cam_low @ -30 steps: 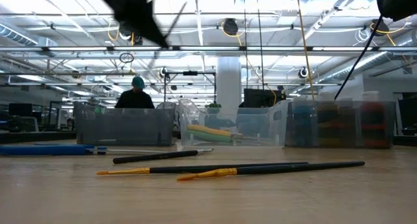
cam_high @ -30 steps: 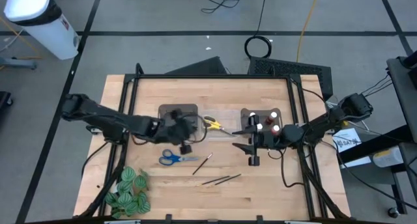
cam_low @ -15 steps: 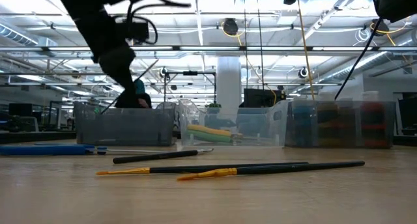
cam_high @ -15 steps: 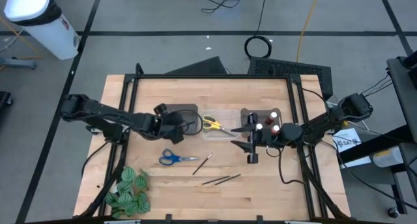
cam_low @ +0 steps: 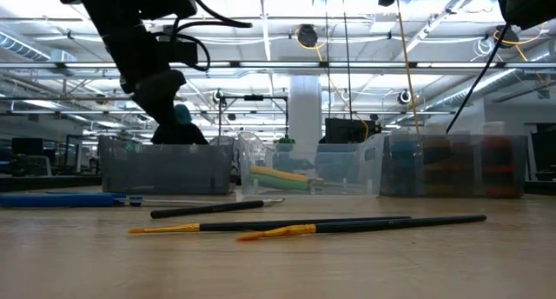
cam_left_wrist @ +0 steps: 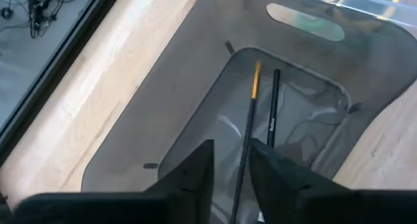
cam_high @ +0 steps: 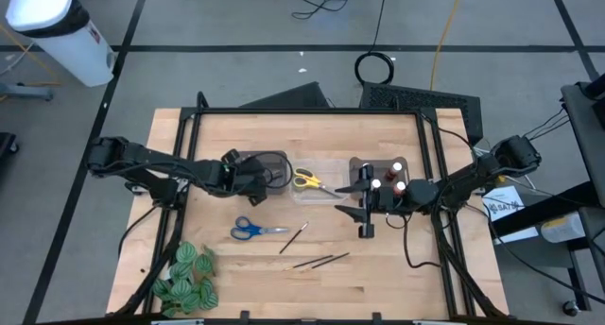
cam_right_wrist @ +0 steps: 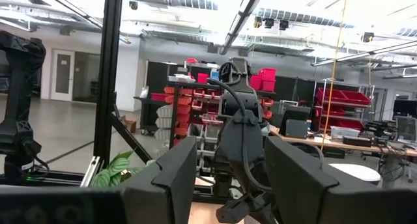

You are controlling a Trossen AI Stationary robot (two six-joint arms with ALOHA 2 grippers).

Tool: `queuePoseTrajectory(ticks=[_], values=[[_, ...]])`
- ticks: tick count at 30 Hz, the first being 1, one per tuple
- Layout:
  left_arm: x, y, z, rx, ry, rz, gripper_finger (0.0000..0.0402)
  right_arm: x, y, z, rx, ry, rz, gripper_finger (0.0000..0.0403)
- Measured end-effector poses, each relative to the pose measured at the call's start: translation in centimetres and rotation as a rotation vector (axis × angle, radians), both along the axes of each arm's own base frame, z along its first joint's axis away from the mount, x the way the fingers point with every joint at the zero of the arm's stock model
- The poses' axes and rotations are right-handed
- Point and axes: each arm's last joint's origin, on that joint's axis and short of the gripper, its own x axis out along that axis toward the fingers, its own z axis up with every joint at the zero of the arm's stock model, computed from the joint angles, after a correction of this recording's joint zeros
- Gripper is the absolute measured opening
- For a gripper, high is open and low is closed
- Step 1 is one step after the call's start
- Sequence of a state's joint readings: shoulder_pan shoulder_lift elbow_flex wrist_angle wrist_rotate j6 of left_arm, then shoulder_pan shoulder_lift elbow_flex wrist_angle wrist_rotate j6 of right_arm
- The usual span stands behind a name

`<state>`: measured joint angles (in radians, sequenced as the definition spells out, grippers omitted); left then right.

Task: Pick & Place Paint Supplies
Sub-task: Put the blue scissors into the transparent bin

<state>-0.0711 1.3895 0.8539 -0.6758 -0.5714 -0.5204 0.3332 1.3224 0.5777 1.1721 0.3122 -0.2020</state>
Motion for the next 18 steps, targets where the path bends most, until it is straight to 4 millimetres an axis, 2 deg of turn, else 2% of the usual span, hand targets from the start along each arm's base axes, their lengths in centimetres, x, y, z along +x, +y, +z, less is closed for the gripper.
queuePoseTrajectory(ticks=[5, 9, 14, 18], values=[[0.0, 0.0, 0.0, 0.011, 0.013, -0.018, 0.0165, 0.0, 0.0, 0.0, 0.000, 0.000, 0.000, 0.0166], [0.1, -0.1, 0.4, 0.008, 0.018, -0.045, 0.0195, 0.0, 0.0, 0.0, 0.000, 0.000, 0.000, 0.0167], [0.3, -1.0, 2.3, 0.040, -0.115, -0.138, 0.0212, 0.0, 0.0, 0.0, 0.000, -0.002, 0.001, 0.0165], [-0.6, -2.4, 4.4, 0.091, -0.281, -0.253, 0.0213, 0.0, 0.0, 0.0, 0.038, 0.003, 0.015, 0.0166]])
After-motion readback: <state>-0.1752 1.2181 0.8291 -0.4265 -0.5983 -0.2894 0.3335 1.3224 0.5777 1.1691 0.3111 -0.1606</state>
